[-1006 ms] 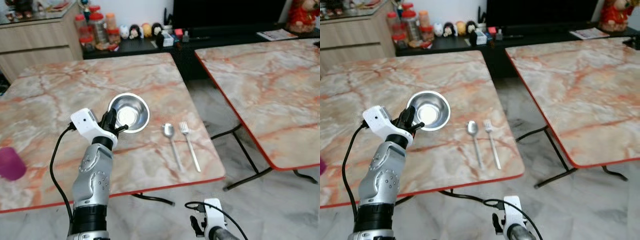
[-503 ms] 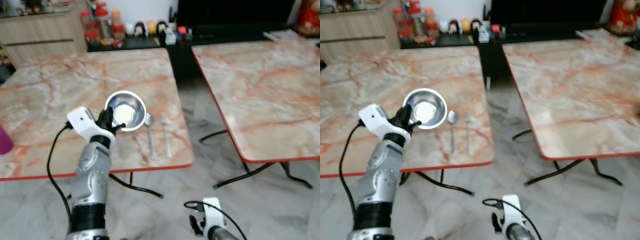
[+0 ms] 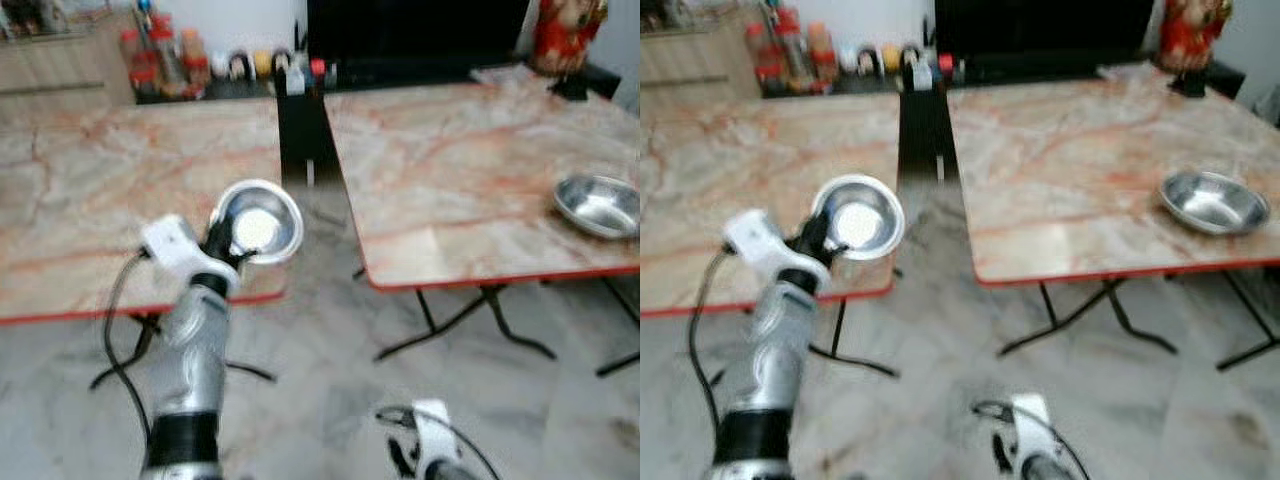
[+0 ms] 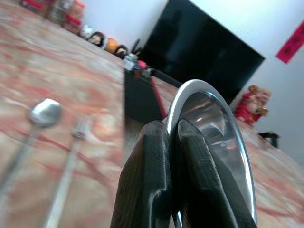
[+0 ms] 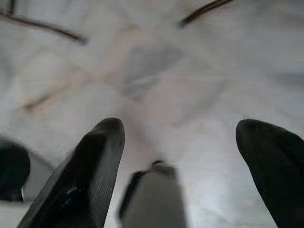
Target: Setting the table
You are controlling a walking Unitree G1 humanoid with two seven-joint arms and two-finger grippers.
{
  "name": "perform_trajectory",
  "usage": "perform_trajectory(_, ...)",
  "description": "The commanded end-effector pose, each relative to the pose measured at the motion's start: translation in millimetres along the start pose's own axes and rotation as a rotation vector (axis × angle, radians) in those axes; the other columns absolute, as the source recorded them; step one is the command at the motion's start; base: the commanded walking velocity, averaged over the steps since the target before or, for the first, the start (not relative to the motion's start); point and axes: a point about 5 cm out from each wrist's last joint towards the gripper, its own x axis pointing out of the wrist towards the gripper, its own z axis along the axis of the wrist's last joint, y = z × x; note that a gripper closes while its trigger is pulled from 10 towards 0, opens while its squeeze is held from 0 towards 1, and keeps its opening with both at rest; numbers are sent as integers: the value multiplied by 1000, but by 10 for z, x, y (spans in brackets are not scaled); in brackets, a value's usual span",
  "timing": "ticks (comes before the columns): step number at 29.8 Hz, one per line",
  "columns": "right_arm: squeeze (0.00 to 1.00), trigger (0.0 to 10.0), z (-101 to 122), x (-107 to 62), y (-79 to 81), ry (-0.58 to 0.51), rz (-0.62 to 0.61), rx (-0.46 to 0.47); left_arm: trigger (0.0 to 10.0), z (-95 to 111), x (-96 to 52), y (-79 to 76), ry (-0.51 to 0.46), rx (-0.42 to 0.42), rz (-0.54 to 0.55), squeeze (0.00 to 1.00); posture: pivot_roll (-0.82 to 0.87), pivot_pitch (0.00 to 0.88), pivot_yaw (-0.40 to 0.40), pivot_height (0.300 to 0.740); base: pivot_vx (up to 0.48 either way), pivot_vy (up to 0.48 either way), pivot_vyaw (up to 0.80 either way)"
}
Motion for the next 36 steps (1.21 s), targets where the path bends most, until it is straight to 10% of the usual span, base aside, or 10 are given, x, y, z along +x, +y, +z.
perform_trajectory(1, 0, 10000, 39, 15, 87, -8, 25, 2, 10000, 72, -44, 97, -23, 15, 22, 0, 81, 0, 9, 709, 0, -431, 0)
perform_trajectory(9, 0, 10000, 7, 8, 74, -2, 20, 12, 10000, -149, -316, 370, 105, 90, 82, 0, 85, 0, 10, 709, 60, -281, 0)
perform_trajectory(18, 0, 10000, -8, 7, 96, 2, 27, 20, 10000, -849, -844, 1149, 442, 205, 302, 0, 86, 0, 6, 709, 0, 0, 0)
perform_trajectory(36, 0, 10000, 2, 3, 14, 4, 2, 26, 10000, -1300, -1297, 1614, 671, 195, 519, 0, 65, 0, -5, 709, 293, 0, 0)
